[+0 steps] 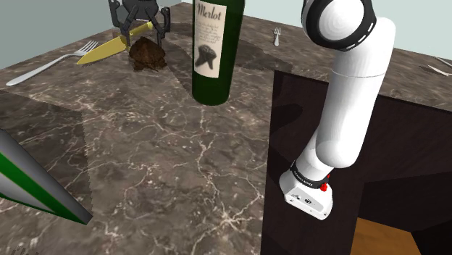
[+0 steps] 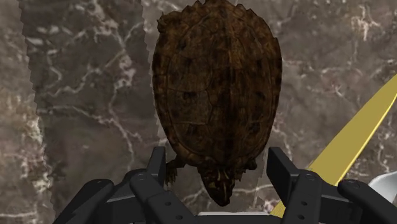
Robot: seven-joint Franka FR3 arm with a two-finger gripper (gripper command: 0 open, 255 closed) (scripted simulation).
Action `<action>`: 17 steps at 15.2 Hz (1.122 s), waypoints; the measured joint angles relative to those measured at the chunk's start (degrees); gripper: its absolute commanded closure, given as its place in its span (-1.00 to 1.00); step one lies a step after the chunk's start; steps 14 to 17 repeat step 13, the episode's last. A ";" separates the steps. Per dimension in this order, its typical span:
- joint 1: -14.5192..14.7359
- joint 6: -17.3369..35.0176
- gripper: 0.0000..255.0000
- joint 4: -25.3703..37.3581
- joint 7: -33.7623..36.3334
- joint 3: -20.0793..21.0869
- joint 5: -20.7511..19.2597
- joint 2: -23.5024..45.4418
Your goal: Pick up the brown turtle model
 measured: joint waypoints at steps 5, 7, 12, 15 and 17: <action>0.76 -4.77 1.00 7.17 1.24 0.18 -0.56 2.33; 1.24 -7.19 1.00 11.22 1.81 0.24 -0.95 3.92; 3.35 -14.59 1.00 24.27 3.73 0.44 -2.30 9.42; 3.77 -15.89 1.00 26.79 3.97 0.43 -2.59 10.62; 3.77 -15.89 1.00 26.79 3.97 0.43 -2.59 10.62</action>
